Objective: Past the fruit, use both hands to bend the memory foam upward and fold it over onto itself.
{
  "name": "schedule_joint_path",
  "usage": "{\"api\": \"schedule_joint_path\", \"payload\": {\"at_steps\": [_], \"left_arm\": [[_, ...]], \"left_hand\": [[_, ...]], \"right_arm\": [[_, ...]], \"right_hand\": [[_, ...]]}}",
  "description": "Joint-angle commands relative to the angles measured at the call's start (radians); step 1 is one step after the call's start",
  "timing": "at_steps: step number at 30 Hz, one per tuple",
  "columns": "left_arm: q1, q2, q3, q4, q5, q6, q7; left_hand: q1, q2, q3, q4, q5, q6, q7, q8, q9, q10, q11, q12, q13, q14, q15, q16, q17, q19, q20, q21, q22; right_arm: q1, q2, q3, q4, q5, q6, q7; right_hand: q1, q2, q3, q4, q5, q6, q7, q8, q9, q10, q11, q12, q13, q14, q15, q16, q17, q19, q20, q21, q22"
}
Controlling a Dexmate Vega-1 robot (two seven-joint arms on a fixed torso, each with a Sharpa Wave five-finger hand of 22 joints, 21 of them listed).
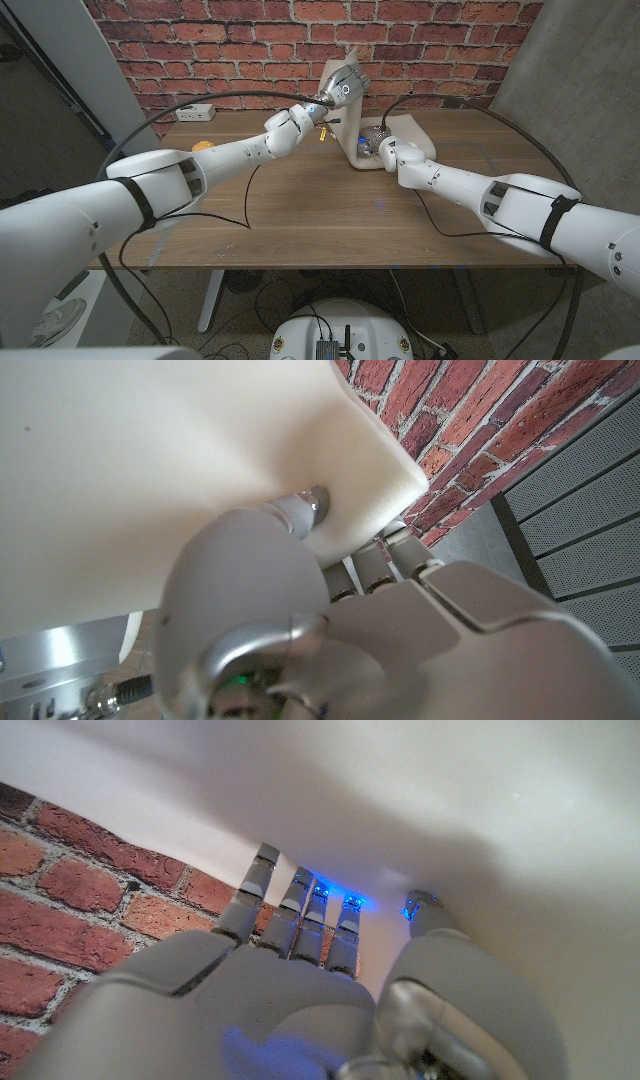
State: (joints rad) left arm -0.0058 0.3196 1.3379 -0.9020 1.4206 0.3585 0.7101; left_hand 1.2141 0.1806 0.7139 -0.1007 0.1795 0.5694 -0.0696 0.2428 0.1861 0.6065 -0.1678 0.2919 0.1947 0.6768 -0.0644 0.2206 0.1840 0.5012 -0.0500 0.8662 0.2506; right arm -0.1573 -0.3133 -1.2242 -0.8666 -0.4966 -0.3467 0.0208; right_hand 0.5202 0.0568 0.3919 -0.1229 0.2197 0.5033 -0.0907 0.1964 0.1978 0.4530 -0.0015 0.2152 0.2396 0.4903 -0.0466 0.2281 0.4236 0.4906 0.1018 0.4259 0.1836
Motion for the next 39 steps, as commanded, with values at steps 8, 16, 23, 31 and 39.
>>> {"api": "schedule_joint_path", "payload": {"at_steps": [8,16,23,31,39], "left_arm": [[-0.037,-0.246,0.114,0.331,-0.223,-0.075,0.231],[-0.049,-0.391,0.194,0.546,-0.361,-0.177,0.239],[-0.052,-0.406,0.257,0.552,-0.437,-0.211,0.152],[-0.051,-0.406,0.296,0.552,-0.476,-0.223,0.149],[-0.055,-0.401,0.309,0.55,-0.493,-0.222,0.207]], "left_hand": [[-0.006,0.004,0.004,-0.005,-0.004,0.005,0.007,-0.005,0.003,0.005,-0.001,-0.004,0.001,0.001,-0.162,-0.005,0.003,-0.004,-0.083,0.013,-0.001],[-0.009,0.004,0.005,-0.008,-0.004,0.007,0.01,-0.01,0.003,0.006,-0.001,-0.009,0.001,0.001,-0.162,-0.006,0.003,-0.007,-0.084,0.02,-0.005],[-0.011,0.004,0.006,-0.01,-0.004,0.005,0.012,-0.014,0.003,0.004,-0.002,-0.013,0.002,0.001,-0.162,-0.007,0.003,-0.008,-0.084,0.025,-0.008],[-0.014,0.004,0.008,-0.012,-0.004,0.004,0.012,-0.02,0.003,0.002,0.001,-0.019,0.002,0.0,-0.161,-0.009,0.003,-0.011,-0.084,0.033,-0.012],[-0.017,0.004,0.009,-0.015,-0.004,0.004,0.015,-0.024,0.003,0.006,-0.001,-0.021,0.002,-0.002,-0.161,-0.011,0.003,-0.014,-0.084,0.039,-0.016]], "right_arm": [[-0.056,-0.073,0.037,-0.134,-0.031,-0.032,0.033],[-0.082,-0.098,0.064,-0.193,-0.033,-0.05,0.037],[-0.112,-0.123,0.099,-0.258,-0.026,-0.079,0.034],[-0.145,-0.149,0.161,-0.317,0.003,-0.115,0.004],[-0.146,-0.147,0.176,-0.331,-0.014,-0.221,-0.016]], "right_hand": [[0.012,0.002,-0.004,-0.004,-0.004,0.011,0.001,0.006,0.002,0.004,-0.001,0.002,0.002,0.003,-0.059,0.008,0.002,0.012,-0.001,0.005,0.005],[0.015,0.007,-0.005,-0.005,-0.003,0.011,0.002,0.005,0.002,0.004,0.004,0.002,0.001,0.002,-0.059,0.009,0.001,0.013,0.0,0.004,0.005],[0.036,0.027,0.006,-0.013,-0.001,0.015,0.003,0.006,0.002,0.004,0.002,0.002,0.001,0.003,-0.06,0.011,0.0,0.014,-0.002,0.004,0.005],[0.035,0.042,0.005,-0.008,-0.004,0.012,0.004,0.005,0.002,-0.003,0.005,-0.001,0.0,-0.005,-0.053,0.011,0.001,0.011,-0.003,0.001,0.005],[-0.037,-0.008,-0.054,0.011,-0.015,-0.019,0.003,-0.003,0.002,-0.036,0.018,-0.01,-0.001,-0.069,-0.036,-0.012,-0.015,-0.103,0.035,-0.051,0.006]]}}
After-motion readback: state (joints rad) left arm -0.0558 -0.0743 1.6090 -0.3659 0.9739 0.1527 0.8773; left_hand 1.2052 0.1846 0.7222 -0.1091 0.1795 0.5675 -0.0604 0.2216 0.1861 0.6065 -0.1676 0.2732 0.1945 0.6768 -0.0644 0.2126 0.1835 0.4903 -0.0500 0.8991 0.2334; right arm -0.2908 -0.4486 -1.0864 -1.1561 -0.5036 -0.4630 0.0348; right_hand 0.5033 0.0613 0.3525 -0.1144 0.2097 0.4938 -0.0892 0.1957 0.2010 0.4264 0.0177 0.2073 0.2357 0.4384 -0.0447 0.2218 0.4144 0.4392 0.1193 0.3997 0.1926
